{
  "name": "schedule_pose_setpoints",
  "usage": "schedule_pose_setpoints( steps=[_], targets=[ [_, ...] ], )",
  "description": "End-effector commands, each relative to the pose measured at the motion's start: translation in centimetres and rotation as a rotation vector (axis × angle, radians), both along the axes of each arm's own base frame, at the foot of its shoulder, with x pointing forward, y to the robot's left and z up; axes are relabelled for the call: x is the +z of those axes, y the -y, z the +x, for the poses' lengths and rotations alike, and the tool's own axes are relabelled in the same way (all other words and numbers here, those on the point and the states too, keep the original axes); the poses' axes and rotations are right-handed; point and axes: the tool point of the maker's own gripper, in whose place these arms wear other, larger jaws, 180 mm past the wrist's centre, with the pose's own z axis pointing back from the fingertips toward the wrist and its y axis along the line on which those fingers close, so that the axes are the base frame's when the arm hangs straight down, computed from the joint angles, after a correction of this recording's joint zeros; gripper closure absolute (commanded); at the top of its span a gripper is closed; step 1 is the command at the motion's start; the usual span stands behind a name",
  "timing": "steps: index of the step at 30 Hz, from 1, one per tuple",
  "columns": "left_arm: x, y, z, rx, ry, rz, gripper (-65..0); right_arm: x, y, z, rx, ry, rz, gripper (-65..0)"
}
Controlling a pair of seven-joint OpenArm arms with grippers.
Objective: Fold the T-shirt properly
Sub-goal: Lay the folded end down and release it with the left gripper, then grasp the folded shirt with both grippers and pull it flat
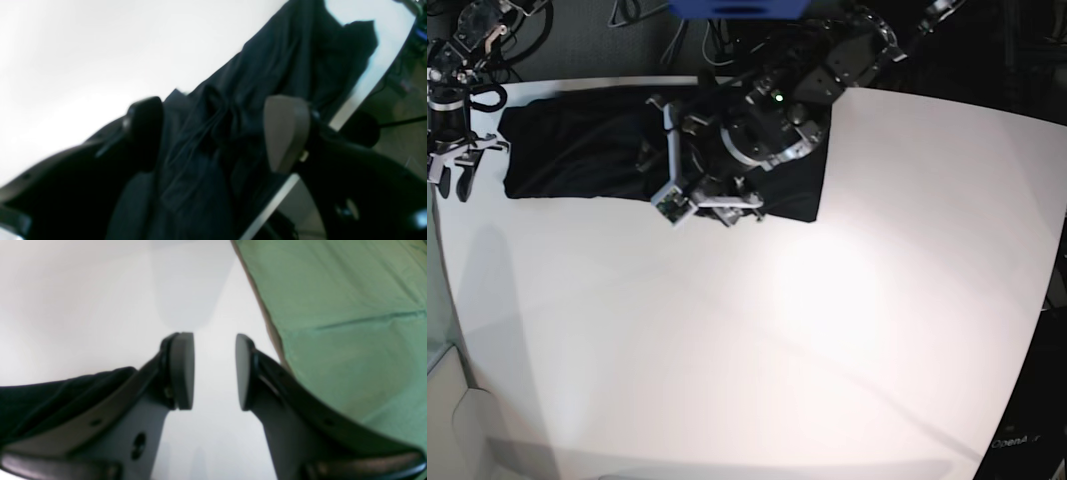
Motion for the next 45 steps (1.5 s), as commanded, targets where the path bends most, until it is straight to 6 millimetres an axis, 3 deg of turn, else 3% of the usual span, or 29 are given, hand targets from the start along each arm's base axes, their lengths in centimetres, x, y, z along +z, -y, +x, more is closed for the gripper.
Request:
schedule_pose_setpoints(
  steps=[1, 6, 7, 11, 15, 18, 20, 22, 25, 27, 30, 33, 37, 41, 45],
  targets=[
    [1.0, -0.1, 0.9, 0.019, 0.025, -0.025, -38.0, 1.7, 0.6, 0.5, 0.001, 0.056, -0.028, -21.9],
    [-0.1, -2.3, 3.0, 0.111, 0.004, -0.006, -2.8, 1.7, 0.6, 0.5, 0.001, 0.056, -0.028, -21.9],
    [-0.4, -2.7, 3.3, 0.129, -0.005, 0.0, 0.0, 1.7, 0.6, 0.5, 0.001, 0.056, -0.028, -21.9],
    [-1.4, -3.7, 4.3, 0.18, -0.034, 0.009, 0.0, 1.7, 0.6, 0.5, 0.001, 0.056, -0.028, -21.9],
    [-3.8, -4.0, 4.1, 0.186, -0.086, 0.047, 0.0, 1.8, 0.6, 0.5, 0.001, 0.056, -0.03, -21.9],
    [-5.2, -3.3, 3.5, 0.169, -0.134, 0.069, 0.0, 1.8, 0.6, 0.5, 0.001, 0.056, -0.03, -21.9],
    [-5.8, -2.0, 1.8, 0.089, -0.154, 0.107, 0.0, 1.9, 0.6, 0.6, 0.001, 0.057, -0.031, -21.9],
    [-5.1, 0.1, -0.2, -0.014, -0.133, 0.12, 0.0, 1.9, 0.6, 0.6, 0.001, 0.057, -0.031, -21.9],
    [-1.6, 3.3, -2.9, -0.14, -0.057, 0.055, 0.0, 2.1, 0.6, 1.0, 0.002, 0.068, -0.03, -21.9],
    [-0.3, 4.0, -3.7, -0.181, -0.037, 0.053, 0.0, 2.3, 0.6, 1.4, 0.002, 0.079, -0.03, -22.0],
    [0.0, 3.7, -3.7, -0.197, -0.051, 0.112, 0.0, 2.5, 0.6, 1.5, 0.002, 0.083, -0.03, -22.0],
    [-0.3, 1.8, -2.0, -0.136, -0.053, 0.136, 0.0, 2.6, 0.7, 1.6, 0.0, 0.088, -0.032, -21.9],
    [-1.3, -2.1, 0.9, -0.009, -0.068, 0.177, 0.0, 2.7, 0.8, 1.6, -0.001, 0.09, -0.036, -22.0],
    [-4.5, -7.1, 2.3, 0.112, -0.143, 0.256, 0.0, 3.1, 1.1, 2.0, -0.012, 0.101, -0.037, -22.1],
    [-7.9, -10.6, 2.0, 0.165, -0.223, 0.34, 0.0, 3.3, 1.9, 1.5, -0.043, 0.106, -0.039, -22.2]
  ],
)
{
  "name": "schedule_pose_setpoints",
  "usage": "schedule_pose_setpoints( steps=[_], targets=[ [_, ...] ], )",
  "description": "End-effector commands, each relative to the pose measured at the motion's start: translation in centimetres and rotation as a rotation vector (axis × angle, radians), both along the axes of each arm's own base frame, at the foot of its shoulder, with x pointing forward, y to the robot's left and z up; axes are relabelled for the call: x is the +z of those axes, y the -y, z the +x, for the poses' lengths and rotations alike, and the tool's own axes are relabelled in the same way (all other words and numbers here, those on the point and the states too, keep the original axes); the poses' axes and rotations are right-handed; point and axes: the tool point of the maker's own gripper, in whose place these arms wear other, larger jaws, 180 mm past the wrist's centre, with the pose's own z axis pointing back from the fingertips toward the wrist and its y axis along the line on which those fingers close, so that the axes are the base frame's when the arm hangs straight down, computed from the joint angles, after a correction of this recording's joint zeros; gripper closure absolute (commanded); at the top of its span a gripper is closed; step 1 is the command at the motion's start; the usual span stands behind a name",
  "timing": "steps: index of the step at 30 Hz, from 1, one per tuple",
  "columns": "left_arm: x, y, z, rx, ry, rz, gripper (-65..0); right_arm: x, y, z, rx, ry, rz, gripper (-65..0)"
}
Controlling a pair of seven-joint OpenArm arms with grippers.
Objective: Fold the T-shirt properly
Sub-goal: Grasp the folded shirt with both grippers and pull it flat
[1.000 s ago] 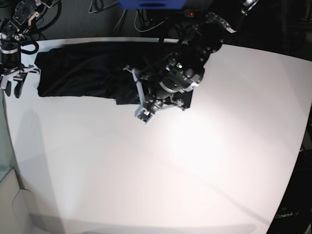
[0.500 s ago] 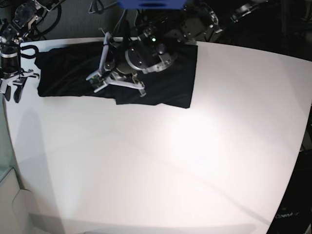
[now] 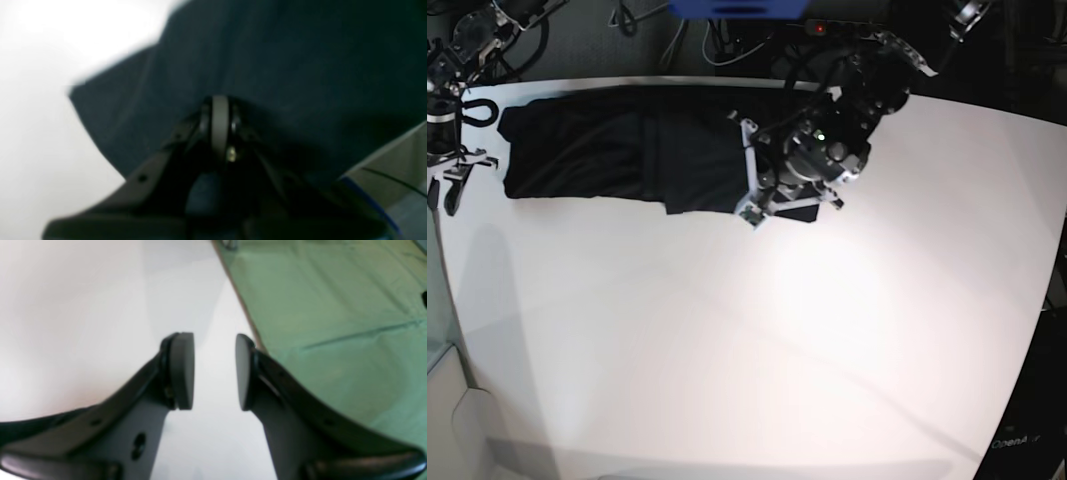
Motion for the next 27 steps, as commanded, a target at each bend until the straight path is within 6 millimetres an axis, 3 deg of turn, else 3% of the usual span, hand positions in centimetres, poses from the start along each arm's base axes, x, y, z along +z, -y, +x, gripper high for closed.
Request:
schedule_pose_setpoints(
  steps=[1, 4, 9, 12, 21, 27],
  targets=[
    [0.3, -0.3, 0.7, 0.012, 0.02, 0.002, 0.0, 1.6, 0.5, 0.2, -0.001, 0.047, -0.029, -22.2],
    [-0.7, -0.9, 0.5, 0.022, 0.002, 0.017, 0.0, 0.7, 0.5, 0.0, -0.009, 0.004, -0.012, -24.0],
    [-3.6, -3.6, 1.1, 0.08, -0.027, 0.06, 0.0, -2.4, 0.4, -0.9, -0.028, -0.135, 0.05, -36.2],
    [-4.4, -5.5, 2.2, 0.146, -0.02, 0.056, 0.0, -3.8, 0.2, -1.3, -0.032, -0.153, 0.086, -40.2],
    [-5.7, -9.5, 2.6, 0.229, -0.043, 0.105, 0.0, -5.5, -1.1, -1.9, -0.033, -0.176, 0.136, -40.4],
    [-5.7, -10.6, 2.5, 0.231, -0.041, 0.125, 0.0, -5.4, -2.1, -1.8, -0.038, -0.163, 0.148, -40.2]
  ],
)
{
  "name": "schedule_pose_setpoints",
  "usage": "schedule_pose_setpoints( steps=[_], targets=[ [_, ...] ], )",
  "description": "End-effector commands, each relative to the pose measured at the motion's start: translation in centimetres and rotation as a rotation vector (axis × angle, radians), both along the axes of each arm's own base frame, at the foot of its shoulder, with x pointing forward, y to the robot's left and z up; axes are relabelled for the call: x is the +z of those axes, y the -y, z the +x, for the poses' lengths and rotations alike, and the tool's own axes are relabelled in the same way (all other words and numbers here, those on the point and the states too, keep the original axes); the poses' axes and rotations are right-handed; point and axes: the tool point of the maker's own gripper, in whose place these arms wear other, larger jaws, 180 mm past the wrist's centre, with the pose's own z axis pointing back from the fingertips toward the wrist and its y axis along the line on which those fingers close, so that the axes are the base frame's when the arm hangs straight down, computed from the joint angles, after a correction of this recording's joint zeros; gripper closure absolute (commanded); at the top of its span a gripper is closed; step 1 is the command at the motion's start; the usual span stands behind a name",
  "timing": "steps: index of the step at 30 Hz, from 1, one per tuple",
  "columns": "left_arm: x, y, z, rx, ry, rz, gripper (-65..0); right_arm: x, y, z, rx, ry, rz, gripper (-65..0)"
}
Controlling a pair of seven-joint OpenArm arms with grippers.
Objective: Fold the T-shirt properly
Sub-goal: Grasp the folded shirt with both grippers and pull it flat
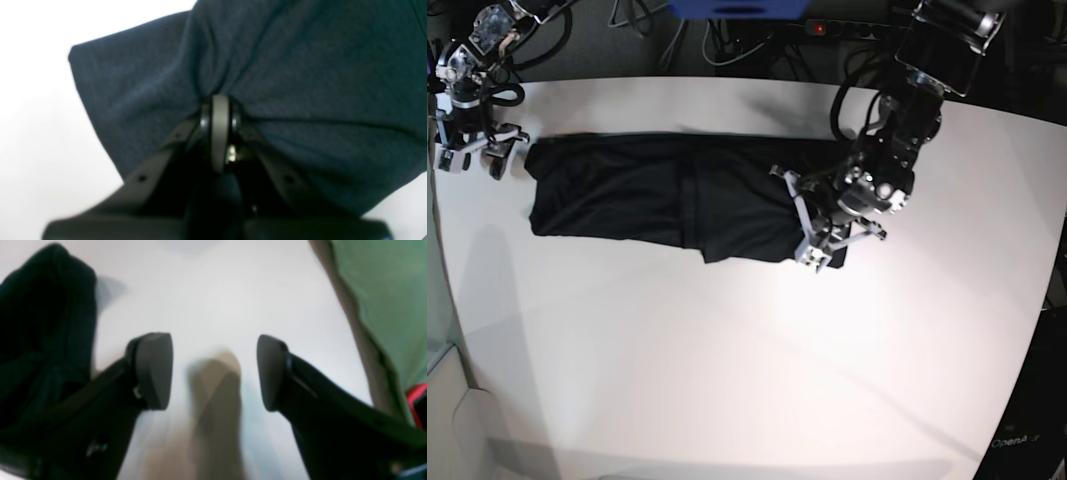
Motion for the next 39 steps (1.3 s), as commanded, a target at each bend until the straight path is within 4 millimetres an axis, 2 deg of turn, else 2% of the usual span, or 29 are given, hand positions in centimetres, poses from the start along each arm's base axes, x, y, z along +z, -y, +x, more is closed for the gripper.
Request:
schedule_pose_setpoints(
  steps=[1, 8, 12, 16, 27, 39],
  targets=[
    [-3.1, -4.2, -3.3, 0.039, -0.168, 0.174, 0.0, 2.0, 0.3, 0.8, -0.005, 0.073, -0.031, -40.2],
    [-2.8, -3.8, -3.2, 0.036, -0.163, 0.167, 0.0, 4.8, -1.5, 2.0, 0.0, 0.147, -0.063, -40.2],
    [-2.8, -3.8, -3.1, 0.038, -0.161, 0.166, 0.0, 5.0, -2.9, 2.6, 0.019, 0.162, -0.049, -40.2],
    [-2.8, -3.8, -3.2, 0.039, -0.162, 0.167, 0.0, 4.1, -3.9, 3.1, 0.044, 0.146, -0.023, -40.2],
    [-3.1, -3.4, -3.3, 0.042, -0.171, 0.159, 0.0, 4.0, -7.2, 5.2, 0.145, 0.156, 0.006, -40.1],
    [-2.9, -3.3, -3.2, 0.043, -0.168, 0.156, 0.0, 0.8, -8.2, 4.4, 0.135, 0.108, 0.085, -40.1]
  ],
)
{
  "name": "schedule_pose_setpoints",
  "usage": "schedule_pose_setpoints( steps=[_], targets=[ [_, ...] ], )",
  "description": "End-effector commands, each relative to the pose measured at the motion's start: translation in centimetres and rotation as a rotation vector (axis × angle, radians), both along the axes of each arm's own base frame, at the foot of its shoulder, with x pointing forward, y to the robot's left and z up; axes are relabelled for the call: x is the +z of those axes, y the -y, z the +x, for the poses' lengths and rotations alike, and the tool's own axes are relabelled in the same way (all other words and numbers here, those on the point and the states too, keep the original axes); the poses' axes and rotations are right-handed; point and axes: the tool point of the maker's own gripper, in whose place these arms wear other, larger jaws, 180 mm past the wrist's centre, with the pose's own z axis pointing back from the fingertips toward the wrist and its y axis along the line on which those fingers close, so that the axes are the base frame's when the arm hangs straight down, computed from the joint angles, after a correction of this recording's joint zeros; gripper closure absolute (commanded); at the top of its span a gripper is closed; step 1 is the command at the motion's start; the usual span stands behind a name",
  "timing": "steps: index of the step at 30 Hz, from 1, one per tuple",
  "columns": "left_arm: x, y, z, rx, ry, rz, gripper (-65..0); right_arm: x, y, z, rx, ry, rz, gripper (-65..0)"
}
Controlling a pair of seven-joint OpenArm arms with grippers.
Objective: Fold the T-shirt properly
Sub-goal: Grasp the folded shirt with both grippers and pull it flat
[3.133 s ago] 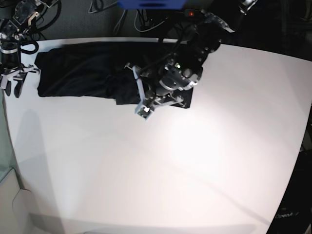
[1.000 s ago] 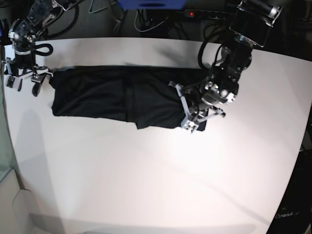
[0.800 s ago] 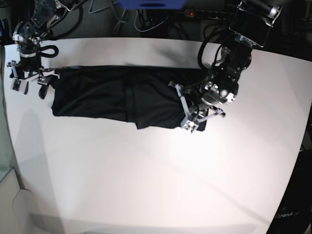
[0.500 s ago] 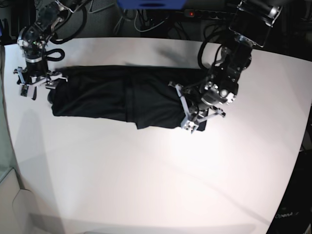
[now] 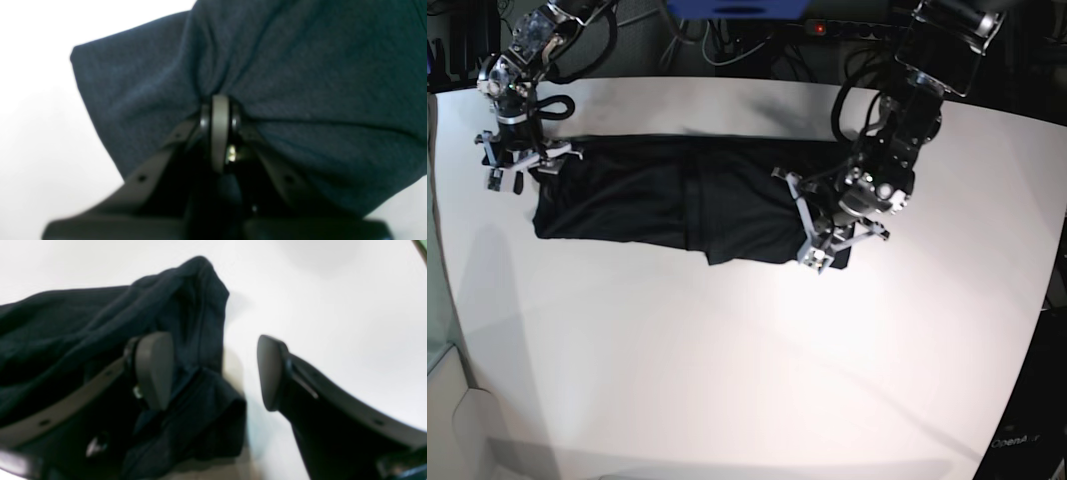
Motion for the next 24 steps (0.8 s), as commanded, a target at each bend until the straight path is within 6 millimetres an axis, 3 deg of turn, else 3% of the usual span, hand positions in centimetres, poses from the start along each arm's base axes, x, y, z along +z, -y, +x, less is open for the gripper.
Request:
schedule_pose_setpoints(
  steps=[1, 5, 12, 15, 18, 24],
  targets=[
    [-2.9, -3.2, -3.3, 0.031, -0.166, 0.145, 0.0, 1.2, 0.4, 0.6, -0.003, 0.049, -0.013, -40.1],
    [-2.9, -3.2, -3.3, 0.031, -0.166, 0.145, 0.0, 0.9, 0.3, 0.4, -0.003, 0.038, -0.007, -39.9],
    [-2.8, -3.1, -3.2, 0.032, -0.164, 0.143, 0.0, -3.1, -1.1, -0.9, -0.009, -0.038, 0.091, -39.8],
    [-2.8, -3.1, -3.3, 0.032, -0.166, 0.144, 0.0, -3.3, -1.3, -1.0, -0.008, -0.043, 0.095, -38.5],
    [-2.8, -3.1, -3.3, 0.032, -0.166, 0.144, 0.0, -3.3, -1.4, -0.9, -0.003, -0.044, 0.096, -31.5],
    [-2.4, -3.1, -2.6, 0.033, -0.152, 0.139, 0.0, -3.5, -1.5, -0.9, -0.002, -0.05, 0.098, -7.7]
  ],
)
